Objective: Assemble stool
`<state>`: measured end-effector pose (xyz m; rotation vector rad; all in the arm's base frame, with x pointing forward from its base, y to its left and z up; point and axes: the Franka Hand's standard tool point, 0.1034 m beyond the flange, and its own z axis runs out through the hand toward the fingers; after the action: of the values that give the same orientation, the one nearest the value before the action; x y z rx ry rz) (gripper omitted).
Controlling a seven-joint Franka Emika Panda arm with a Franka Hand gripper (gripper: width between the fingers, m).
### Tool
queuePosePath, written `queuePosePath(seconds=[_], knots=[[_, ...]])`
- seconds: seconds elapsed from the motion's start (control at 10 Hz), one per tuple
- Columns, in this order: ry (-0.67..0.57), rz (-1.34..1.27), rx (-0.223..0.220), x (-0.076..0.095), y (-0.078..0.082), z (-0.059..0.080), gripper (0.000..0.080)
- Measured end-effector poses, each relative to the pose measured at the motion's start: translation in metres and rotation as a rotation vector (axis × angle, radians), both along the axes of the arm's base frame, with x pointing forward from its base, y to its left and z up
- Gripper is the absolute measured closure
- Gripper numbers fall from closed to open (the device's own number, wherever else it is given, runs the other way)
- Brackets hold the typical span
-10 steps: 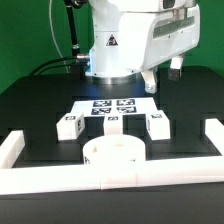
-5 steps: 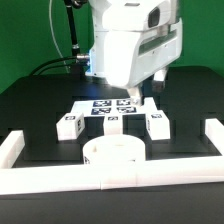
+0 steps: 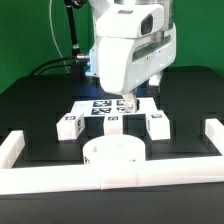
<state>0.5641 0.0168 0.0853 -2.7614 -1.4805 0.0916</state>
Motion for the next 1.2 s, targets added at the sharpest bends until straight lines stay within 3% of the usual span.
queuePosePath(seconds=[0.5, 1.0, 1.2], knots=[[0.002, 0.000, 0.000, 0.000, -0.001, -0.001, 0.0150], [0.015, 0.002, 0.002, 0.003, -0.017, -0.014, 0.0150], [0.015, 0.004, 0.003, 0.003, -0.016, -0.014, 0.0150]])
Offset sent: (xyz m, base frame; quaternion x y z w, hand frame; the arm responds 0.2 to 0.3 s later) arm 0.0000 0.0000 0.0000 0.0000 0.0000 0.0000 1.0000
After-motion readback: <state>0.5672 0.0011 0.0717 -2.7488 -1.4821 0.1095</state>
